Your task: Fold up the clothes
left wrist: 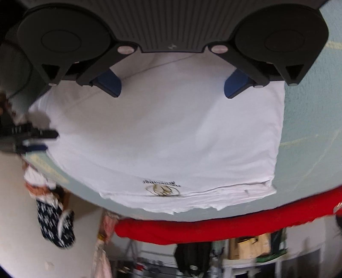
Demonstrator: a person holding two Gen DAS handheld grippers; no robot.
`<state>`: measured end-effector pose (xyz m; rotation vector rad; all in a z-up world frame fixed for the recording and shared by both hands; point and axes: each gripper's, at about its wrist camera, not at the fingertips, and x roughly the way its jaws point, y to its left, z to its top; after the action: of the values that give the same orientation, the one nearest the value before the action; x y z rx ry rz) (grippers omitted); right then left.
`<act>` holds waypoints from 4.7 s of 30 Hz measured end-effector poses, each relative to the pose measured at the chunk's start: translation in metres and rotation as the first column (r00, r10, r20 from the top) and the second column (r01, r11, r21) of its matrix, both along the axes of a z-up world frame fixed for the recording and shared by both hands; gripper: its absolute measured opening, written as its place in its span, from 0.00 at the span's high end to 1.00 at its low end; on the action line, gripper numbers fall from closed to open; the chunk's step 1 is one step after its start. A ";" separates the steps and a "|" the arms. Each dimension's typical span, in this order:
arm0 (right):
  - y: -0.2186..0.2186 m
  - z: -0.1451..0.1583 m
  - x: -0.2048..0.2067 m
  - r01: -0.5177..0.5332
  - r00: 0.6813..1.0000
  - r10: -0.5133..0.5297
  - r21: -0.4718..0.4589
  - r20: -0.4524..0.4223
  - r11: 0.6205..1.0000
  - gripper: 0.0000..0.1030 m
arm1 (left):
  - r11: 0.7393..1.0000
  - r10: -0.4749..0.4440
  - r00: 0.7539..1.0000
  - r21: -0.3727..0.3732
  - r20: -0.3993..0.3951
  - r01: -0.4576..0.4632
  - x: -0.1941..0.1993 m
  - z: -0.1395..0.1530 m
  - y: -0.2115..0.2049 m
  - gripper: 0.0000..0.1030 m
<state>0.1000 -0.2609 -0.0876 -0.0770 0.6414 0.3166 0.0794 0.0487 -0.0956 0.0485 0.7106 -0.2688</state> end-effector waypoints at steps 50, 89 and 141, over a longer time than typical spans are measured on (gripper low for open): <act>0.048 0.034 -0.014 -0.209 0.977 0.204 -0.115 -0.053 0.971 0.00 | 0.937 -0.172 0.983 0.321 0.070 0.141 -0.036 0.020 -0.058 0.01; 0.014 0.054 -0.023 -0.218 0.976 0.218 0.014 -0.010 0.976 0.00 | 0.561 -0.610 0.774 0.782 0.168 0.272 -0.041 -0.010 -0.135 0.00; 0.109 0.003 -0.052 -0.202 0.855 0.467 -0.684 0.225 0.701 0.00 | 0.576 -0.537 0.813 0.803 0.227 0.157 -0.045 -0.024 -0.103 0.00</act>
<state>0.0475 -0.1516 -0.0843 -0.9226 0.3061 0.4184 0.0348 -0.0540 -0.1197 1.0674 0.2824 -0.3197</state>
